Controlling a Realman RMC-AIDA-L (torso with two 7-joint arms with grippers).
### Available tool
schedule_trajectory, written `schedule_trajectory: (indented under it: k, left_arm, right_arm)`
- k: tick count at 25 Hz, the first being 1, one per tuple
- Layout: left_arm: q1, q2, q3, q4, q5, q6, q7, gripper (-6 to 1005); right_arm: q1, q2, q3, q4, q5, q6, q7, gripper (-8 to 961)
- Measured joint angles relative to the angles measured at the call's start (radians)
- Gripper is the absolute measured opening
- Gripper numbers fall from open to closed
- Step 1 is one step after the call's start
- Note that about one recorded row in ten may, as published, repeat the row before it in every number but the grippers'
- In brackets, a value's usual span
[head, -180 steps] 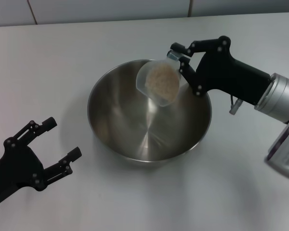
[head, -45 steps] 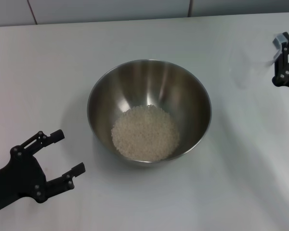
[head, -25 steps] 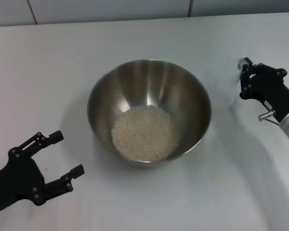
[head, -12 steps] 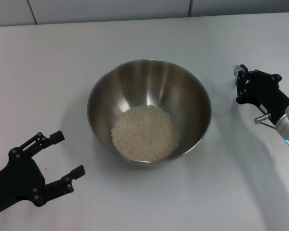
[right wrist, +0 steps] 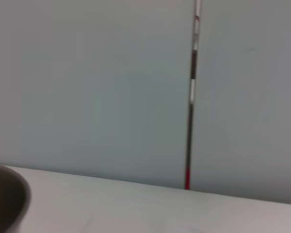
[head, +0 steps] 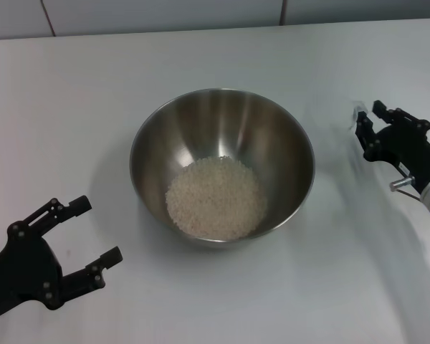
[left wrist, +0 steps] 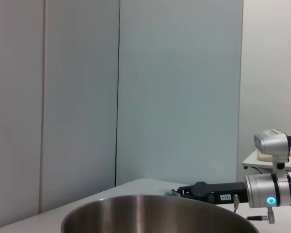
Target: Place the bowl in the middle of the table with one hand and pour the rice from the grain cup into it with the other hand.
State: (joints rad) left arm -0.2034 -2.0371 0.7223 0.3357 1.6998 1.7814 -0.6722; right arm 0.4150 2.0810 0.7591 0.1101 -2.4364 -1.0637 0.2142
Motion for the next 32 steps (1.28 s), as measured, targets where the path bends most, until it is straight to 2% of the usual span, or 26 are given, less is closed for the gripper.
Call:
schedule_trajectory:
  k: [3, 7, 13, 23, 27, 32]
  left_arm:
    - [0.001, 0.0, -0.001, 0.0, -0.002, 0.004, 0.0, 862]
    - [0.001, 0.0, -0.002, 0.0, -0.001, 0.004, 0.0, 862]
    - [0.001, 0.0, -0.001, 0.0, 0.0, 0.004, 0.0, 863]
    - [0.004, 0.0, -0.001, 0.0, 0.002, 0.006, 0.0, 862]
    - [0.009, 0.001, 0.003, 0.0, 0.003, 0.006, 0.001, 863]
    - [0.01, 0.002, 0.005, 0.0, 0.003, 0.006, 0.001, 863]
  right_arm:
    - [-0.004, -0.002, -0.005, -0.016, -0.003, -0.005, 0.027, 218]
    - [-0.004, -0.002, -0.01, -0.028, -0.008, -0.011, 0.054, 445]
    - [-0.011, -0.003, -0.024, -0.028, -0.01, -0.034, 0.054, 577]
    - [-0.095, -0.002, -0.048, -0.079, -0.02, -0.222, 0.043, 576]
    - [-0.12, -0.004, -0.046, -0.118, -0.015, -0.353, 0.05, 575]
    - [-0.117, -0.004, -0.04, -0.126, -0.014, -0.372, 0.051, 580]
